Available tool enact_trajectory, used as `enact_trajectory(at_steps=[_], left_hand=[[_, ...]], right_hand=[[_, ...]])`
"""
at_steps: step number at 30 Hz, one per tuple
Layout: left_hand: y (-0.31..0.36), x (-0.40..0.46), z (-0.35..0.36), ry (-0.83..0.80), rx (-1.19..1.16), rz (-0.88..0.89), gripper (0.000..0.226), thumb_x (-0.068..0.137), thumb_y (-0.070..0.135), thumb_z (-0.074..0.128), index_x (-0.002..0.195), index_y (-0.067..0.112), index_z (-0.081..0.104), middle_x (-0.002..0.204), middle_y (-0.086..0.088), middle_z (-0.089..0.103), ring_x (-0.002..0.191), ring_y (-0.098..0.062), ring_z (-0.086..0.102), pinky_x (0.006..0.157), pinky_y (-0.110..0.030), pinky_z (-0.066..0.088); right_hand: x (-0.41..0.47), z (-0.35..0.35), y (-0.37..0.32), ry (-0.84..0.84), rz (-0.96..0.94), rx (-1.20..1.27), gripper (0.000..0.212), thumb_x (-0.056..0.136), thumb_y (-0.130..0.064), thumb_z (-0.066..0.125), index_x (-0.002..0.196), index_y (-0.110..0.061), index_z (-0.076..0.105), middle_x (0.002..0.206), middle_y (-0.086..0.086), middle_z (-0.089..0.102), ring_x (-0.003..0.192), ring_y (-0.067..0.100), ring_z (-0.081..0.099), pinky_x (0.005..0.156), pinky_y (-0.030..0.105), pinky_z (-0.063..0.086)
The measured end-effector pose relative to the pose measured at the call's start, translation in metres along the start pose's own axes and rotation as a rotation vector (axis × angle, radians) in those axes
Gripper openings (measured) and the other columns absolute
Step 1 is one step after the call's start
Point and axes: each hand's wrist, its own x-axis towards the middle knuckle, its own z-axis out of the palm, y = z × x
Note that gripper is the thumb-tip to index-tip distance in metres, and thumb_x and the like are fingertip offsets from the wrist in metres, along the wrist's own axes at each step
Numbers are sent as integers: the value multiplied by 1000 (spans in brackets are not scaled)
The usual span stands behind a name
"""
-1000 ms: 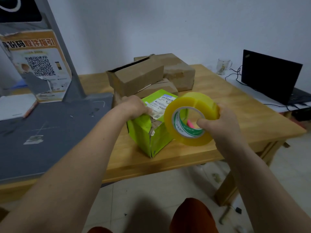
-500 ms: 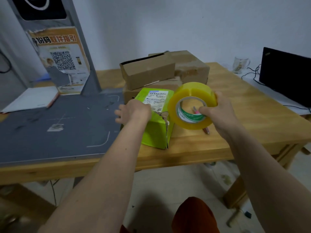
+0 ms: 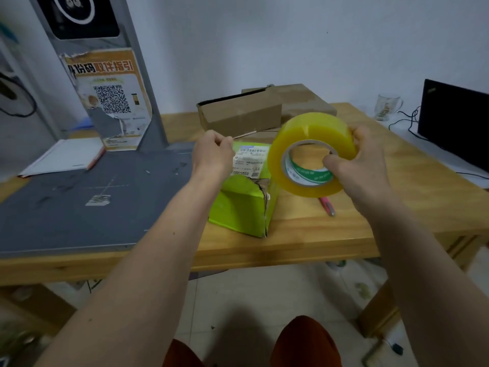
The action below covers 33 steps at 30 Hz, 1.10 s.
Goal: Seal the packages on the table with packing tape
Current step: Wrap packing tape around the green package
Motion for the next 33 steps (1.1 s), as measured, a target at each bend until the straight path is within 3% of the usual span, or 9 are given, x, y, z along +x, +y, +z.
enact_trajectory(at_steps=[3, 6, 10, 12, 14, 18, 21, 24, 33], left_hand=[[-14, 0, -5, 11, 192, 71, 24, 96, 21, 53, 72, 18, 50, 87, -1, 62, 81, -20, 53, 67, -32, 40], [-27, -6, -5, 27, 310, 76, 20, 97, 24, 53, 78, 17, 54, 86, 2, 59, 83, -19, 52, 63, -27, 32], [-29, -12, -1, 48, 377, 90, 19, 99, 29, 53, 83, 19, 55, 84, 3, 60, 93, -26, 56, 76, -32, 37], [-29, -14, 2, 73, 428, 113, 19, 99, 32, 52, 82, 23, 53, 94, 0, 66, 102, -28, 55, 83, -33, 30], [-29, -15, 3, 111, 467, 115, 19, 100, 32, 51, 83, 25, 52, 100, -3, 68, 106, -29, 54, 83, -33, 23], [-31, -1, -10, 164, 486, 61, 21, 100, 32, 48, 80, 25, 51, 104, -6, 68, 110, -30, 54, 93, -38, 28], [-33, 3, -11, 100, 488, 50, 21, 98, 34, 51, 78, 25, 52, 106, -4, 68, 110, -30, 55, 95, -39, 29], [-36, 0, -8, 121, 491, 60, 18, 96, 38, 54, 84, 25, 59, 101, 0, 69, 105, -28, 59, 95, -39, 31], [-41, 5, -8, 156, 602, 158, 22, 89, 46, 63, 77, 29, 58, 94, 3, 71, 99, -26, 61, 89, -37, 31]], right_hand=[[-6, 4, -2, -6, -6, -99, 37, 77, -4, 66, 105, -28, 56, 82, -9, 62, 74, 9, 63, 64, 28, 50], [-10, 9, -2, -3, -19, -203, 39, 77, -6, 66, 110, -26, 57, 83, -12, 57, 75, 8, 58, 59, 25, 45], [-8, 8, -2, 9, -21, -287, 44, 77, -7, 66, 115, -27, 56, 81, -13, 54, 73, 15, 56, 59, 29, 42], [-7, 7, -3, -1, -34, -310, 44, 77, -7, 66, 112, -31, 54, 80, -15, 53, 69, 7, 54, 54, 27, 44], [-4, 4, -3, -20, -50, -327, 43, 77, -7, 66, 107, -34, 51, 80, -15, 54, 71, 10, 55, 57, 29, 43], [1, -5, 1, -86, -82, -458, 46, 75, -5, 66, 115, -25, 57, 85, -1, 58, 78, 25, 56, 64, 33, 44], [4, -9, 8, -56, -31, -428, 54, 71, -2, 69, 120, -21, 58, 94, 2, 59, 86, 25, 56, 61, 27, 40], [7, -9, 11, -63, -26, -458, 58, 70, -3, 71, 123, -23, 57, 98, 4, 58, 90, 27, 56, 71, 32, 41], [3, -5, 18, -111, -39, -527, 52, 74, -4, 68, 122, -23, 56, 90, 5, 60, 79, 27, 56, 71, 41, 51]])
